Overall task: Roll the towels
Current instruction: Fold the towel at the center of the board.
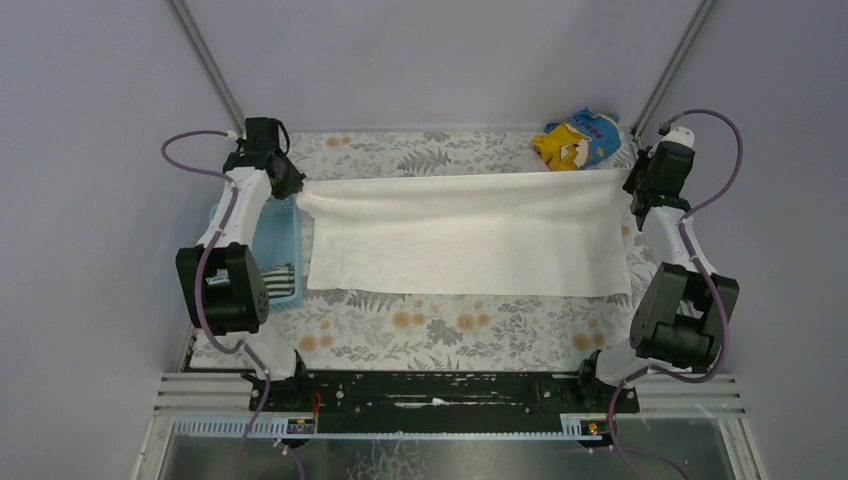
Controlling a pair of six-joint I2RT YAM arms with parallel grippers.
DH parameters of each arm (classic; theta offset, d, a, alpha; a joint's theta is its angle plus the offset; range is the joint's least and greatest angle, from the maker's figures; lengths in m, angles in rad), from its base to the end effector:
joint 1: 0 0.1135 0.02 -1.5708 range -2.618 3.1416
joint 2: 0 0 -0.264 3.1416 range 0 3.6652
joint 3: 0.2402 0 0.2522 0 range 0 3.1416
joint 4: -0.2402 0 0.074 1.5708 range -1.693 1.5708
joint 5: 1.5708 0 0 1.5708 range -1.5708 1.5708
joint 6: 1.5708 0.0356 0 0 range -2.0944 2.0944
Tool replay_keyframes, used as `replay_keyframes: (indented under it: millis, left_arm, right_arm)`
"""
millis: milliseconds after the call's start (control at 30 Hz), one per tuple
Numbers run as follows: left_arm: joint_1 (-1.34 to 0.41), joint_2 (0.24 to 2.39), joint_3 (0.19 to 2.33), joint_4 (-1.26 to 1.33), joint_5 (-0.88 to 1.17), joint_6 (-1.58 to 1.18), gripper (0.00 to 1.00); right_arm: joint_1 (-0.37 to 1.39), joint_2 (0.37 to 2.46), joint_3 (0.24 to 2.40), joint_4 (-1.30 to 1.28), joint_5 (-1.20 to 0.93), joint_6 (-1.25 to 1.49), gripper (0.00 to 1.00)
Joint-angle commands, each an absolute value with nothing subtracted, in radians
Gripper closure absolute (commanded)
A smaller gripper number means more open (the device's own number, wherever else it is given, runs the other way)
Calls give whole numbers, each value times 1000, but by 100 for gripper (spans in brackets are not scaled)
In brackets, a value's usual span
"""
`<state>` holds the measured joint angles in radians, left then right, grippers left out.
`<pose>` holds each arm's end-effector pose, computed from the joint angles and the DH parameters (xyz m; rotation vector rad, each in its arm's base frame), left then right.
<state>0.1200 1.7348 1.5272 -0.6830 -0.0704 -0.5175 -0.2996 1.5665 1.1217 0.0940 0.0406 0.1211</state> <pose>0.3810 0.0485 0.2970 -0.8000 2.3266 -0.0870 0.3519 -0.1102 0.2886 0.4285 1.8762 -0.1588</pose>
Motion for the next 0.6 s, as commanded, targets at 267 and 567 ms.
replay_keyframes:
  millis: [267, 567]
  left_arm:
    - [193, 1488, 1204, -621, -206, -579, 100]
    - [193, 1545, 1175, -554, -119, -585, 100]
  right_arm:
    - [-369, 1302, 834, 125, 460, 242, 98]
    - [-374, 1363, 809, 228, 342, 271, 100]
